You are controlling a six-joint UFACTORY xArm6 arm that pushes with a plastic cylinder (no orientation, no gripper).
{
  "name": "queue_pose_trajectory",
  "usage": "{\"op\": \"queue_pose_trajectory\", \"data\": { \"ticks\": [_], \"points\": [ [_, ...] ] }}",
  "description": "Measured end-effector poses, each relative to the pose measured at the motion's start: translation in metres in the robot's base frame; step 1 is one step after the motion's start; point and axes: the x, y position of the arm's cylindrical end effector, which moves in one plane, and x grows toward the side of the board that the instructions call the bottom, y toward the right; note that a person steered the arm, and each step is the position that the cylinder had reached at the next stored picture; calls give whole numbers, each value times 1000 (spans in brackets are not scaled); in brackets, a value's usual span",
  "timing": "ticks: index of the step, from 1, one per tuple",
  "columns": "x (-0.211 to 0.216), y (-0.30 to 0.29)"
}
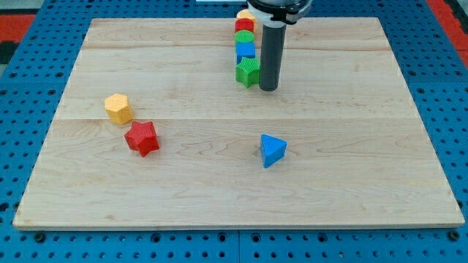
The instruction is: Push the green star into the bottom side of the vertical line of blocks
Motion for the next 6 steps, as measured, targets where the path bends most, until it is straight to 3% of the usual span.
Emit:
{"op": "queue_pose_trajectory", "data": {
  "ticks": [6],
  "points": [
    [-13,-15]
  ]
}}
